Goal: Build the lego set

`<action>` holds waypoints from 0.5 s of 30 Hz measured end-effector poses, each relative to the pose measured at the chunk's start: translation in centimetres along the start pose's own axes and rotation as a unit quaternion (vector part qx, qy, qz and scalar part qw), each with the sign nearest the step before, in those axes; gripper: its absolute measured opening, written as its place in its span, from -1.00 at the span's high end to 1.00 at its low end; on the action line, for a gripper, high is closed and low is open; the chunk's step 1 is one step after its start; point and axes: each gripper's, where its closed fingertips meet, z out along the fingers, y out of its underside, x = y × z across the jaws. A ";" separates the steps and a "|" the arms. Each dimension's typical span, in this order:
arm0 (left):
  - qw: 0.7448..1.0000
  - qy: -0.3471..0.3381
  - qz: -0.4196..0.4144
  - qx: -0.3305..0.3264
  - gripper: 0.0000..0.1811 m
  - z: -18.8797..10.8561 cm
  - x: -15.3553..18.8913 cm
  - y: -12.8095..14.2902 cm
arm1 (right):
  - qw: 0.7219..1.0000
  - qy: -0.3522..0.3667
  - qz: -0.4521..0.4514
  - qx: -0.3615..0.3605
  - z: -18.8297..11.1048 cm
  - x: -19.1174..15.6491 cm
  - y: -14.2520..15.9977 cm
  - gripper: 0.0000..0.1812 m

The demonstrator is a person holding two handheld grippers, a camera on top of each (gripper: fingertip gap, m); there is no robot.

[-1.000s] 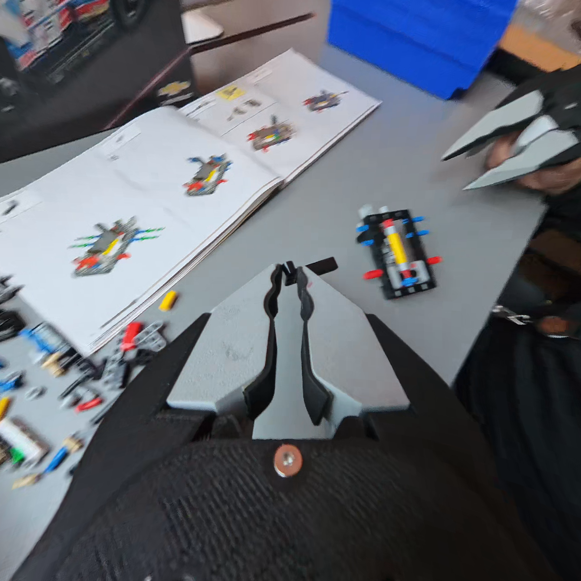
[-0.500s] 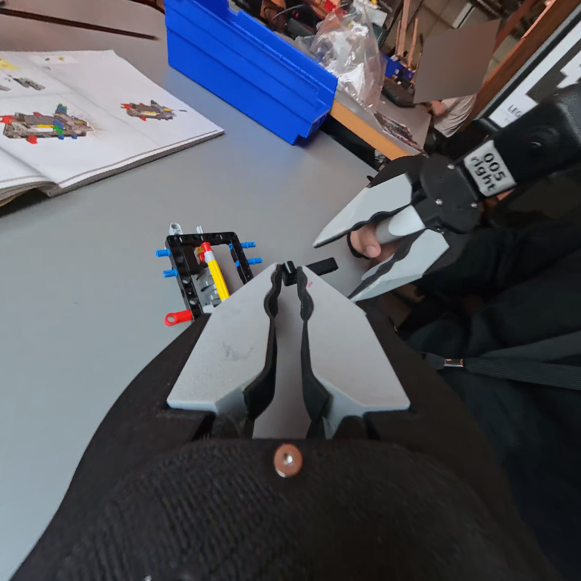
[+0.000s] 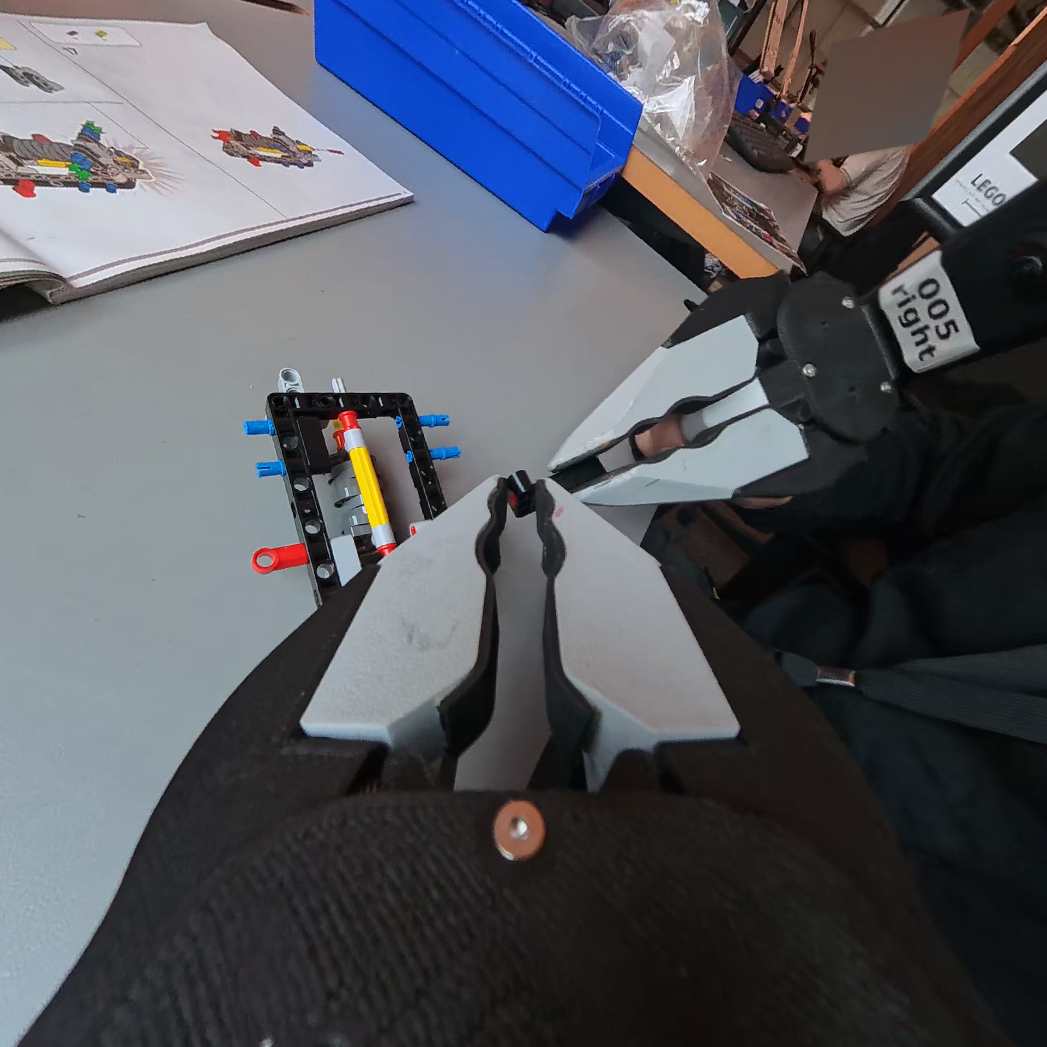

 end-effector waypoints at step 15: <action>0.998 0.062 -0.020 -0.016 0.64 -0.9 0.6 -0.9 | 0.979 0.115 -0.163 0.027 -2.2 3.1 -0.7 0.95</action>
